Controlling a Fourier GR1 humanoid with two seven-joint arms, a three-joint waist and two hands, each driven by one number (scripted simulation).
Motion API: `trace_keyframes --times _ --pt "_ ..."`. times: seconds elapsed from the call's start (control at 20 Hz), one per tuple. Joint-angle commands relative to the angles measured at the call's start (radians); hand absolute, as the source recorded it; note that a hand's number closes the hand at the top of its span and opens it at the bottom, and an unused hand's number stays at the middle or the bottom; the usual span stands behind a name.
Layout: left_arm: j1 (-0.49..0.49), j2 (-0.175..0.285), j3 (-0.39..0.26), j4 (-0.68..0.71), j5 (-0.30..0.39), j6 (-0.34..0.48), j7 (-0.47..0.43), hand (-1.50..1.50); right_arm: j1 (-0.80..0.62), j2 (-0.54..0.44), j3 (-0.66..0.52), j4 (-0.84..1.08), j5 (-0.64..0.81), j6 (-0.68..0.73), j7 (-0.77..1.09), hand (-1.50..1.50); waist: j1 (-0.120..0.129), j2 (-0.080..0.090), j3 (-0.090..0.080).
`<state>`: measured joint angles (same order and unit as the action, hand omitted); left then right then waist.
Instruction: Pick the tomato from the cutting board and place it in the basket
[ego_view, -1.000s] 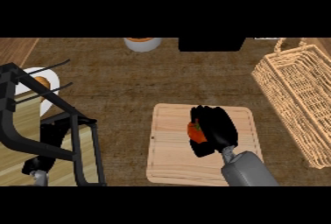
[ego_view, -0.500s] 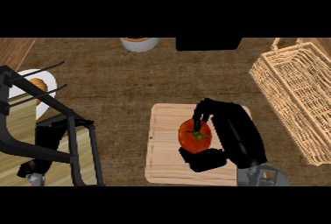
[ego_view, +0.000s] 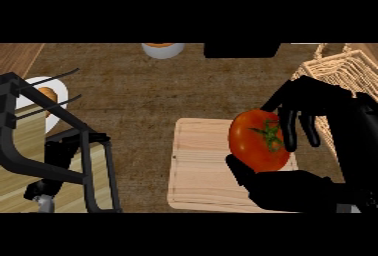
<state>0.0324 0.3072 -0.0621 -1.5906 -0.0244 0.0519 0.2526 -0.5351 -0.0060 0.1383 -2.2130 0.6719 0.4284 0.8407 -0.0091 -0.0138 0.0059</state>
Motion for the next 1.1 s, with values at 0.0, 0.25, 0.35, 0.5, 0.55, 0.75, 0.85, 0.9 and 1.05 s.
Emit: trace_keyframes --times 0.0,0.25,0.35,0.5,0.55,0.75,0.85,0.9,1.05 --pt "-0.138 -0.031 0.023 0.069 -0.012 0.034 0.031 0.00 -0.156 -0.020 -0.156 -0.062 -0.130 0.120 0.163 1.50 -0.011 0.011 -0.007" --pt "-0.169 -0.010 0.050 0.083 0.009 0.002 0.034 0.00 -0.372 -0.096 -0.271 0.078 -0.142 0.118 0.245 1.50 -0.018 0.011 -0.008" --pt "-0.152 -0.014 0.047 0.072 0.002 0.003 0.020 0.00 -0.397 -0.165 -0.304 0.175 -0.125 0.117 0.183 1.50 -0.008 0.015 -0.008" --pt "-0.095 -0.001 0.050 0.063 0.005 -0.015 -0.017 0.00 -0.383 -0.302 -0.260 0.241 -0.059 0.212 0.136 1.50 -0.012 0.016 -0.009" --pt "-0.109 -0.027 0.025 0.041 -0.016 0.010 0.005 0.00 -0.367 -0.336 -0.258 0.258 -0.057 0.242 0.119 1.50 -0.020 0.016 -0.008" --pt "-0.093 -0.044 0.031 0.051 -0.014 0.018 -0.014 0.00 -0.367 -0.488 -0.307 0.347 -0.040 0.314 0.049 1.50 -0.026 0.017 -0.008" --pt "-0.116 -0.039 0.028 0.053 -0.027 0.014 -0.006 0.00 -0.357 -0.531 -0.345 0.459 -0.039 0.288 -0.040 1.50 -0.008 0.022 -0.007" --pt "-0.159 -0.028 0.050 0.072 -0.018 0.012 0.032 0.00 -0.340 -0.557 -0.388 0.442 -0.067 0.304 -0.060 1.50 -0.018 0.019 -0.006" --pt "-0.124 -0.043 0.041 0.085 -0.027 0.005 -0.028 0.00 -0.311 -0.639 -0.390 0.501 -0.026 0.304 -0.133 1.50 -0.006 0.018 -0.006"
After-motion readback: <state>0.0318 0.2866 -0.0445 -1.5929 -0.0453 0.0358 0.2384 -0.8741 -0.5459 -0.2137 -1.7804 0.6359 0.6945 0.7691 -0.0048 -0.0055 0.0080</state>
